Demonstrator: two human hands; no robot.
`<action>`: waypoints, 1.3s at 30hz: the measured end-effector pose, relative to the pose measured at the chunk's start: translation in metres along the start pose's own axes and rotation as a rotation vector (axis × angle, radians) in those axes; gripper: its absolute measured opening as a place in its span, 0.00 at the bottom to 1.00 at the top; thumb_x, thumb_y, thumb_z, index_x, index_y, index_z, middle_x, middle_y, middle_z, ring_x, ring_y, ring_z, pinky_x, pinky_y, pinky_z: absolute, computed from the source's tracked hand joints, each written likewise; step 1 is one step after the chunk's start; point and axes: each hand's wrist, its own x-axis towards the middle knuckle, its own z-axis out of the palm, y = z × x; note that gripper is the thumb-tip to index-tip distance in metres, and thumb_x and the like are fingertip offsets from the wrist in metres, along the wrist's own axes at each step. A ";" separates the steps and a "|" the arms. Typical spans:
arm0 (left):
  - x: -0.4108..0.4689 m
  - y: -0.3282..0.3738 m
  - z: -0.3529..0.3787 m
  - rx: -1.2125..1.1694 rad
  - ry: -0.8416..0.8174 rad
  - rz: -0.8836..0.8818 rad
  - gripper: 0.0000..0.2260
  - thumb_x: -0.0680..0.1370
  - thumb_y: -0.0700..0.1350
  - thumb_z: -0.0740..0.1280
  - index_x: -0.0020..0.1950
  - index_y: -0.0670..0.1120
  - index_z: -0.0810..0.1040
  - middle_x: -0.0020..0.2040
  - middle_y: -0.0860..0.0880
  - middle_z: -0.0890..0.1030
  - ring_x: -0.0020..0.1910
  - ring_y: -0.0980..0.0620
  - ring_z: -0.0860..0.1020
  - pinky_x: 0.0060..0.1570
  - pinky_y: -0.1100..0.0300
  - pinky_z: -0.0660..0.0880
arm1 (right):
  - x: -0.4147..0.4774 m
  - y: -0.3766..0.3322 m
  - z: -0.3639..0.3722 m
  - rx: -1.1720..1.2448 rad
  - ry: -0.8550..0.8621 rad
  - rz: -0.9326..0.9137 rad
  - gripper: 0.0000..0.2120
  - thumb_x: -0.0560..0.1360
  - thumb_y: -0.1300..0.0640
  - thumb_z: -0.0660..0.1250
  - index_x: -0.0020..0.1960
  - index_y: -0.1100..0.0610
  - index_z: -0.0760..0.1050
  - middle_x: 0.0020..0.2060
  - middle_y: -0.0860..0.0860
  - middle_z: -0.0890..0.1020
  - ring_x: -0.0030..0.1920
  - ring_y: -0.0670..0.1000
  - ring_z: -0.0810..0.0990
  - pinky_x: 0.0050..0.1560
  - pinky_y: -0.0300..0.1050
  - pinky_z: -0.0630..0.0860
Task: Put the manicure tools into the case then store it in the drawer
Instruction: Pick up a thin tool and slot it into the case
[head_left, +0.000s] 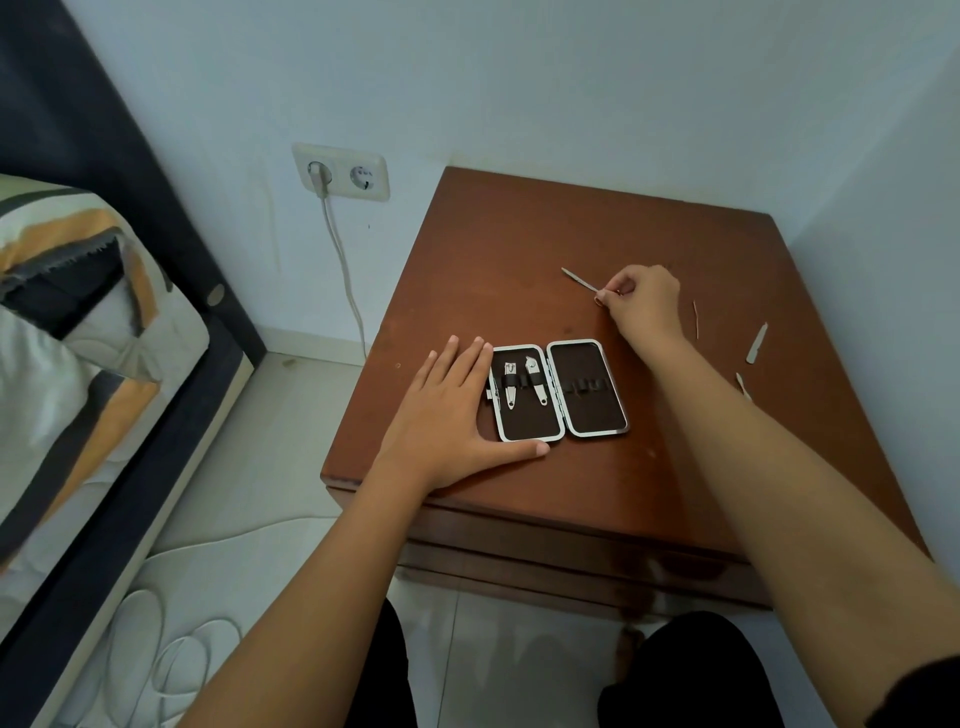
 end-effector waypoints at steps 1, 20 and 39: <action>0.000 0.000 0.000 -0.001 0.001 0.000 0.54 0.62 0.79 0.55 0.78 0.47 0.47 0.78 0.53 0.49 0.77 0.54 0.43 0.73 0.57 0.38 | 0.000 -0.001 0.001 -0.016 0.007 0.016 0.04 0.71 0.59 0.71 0.41 0.60 0.80 0.47 0.59 0.79 0.45 0.54 0.75 0.43 0.39 0.65; -0.002 0.000 -0.002 -0.033 -0.017 0.017 0.52 0.62 0.78 0.54 0.77 0.48 0.49 0.78 0.54 0.51 0.77 0.54 0.45 0.75 0.53 0.42 | -0.098 -0.032 -0.017 -0.032 -0.241 -0.039 0.12 0.78 0.56 0.59 0.44 0.61 0.78 0.49 0.61 0.76 0.55 0.59 0.73 0.55 0.46 0.66; -0.005 -0.004 -0.005 -0.007 -0.097 0.068 0.36 0.77 0.62 0.55 0.77 0.45 0.48 0.78 0.49 0.48 0.76 0.55 0.45 0.74 0.53 0.40 | -0.189 -0.044 -0.023 -0.239 -0.259 -0.041 0.14 0.78 0.54 0.58 0.47 0.64 0.76 0.50 0.58 0.75 0.52 0.59 0.75 0.45 0.47 0.69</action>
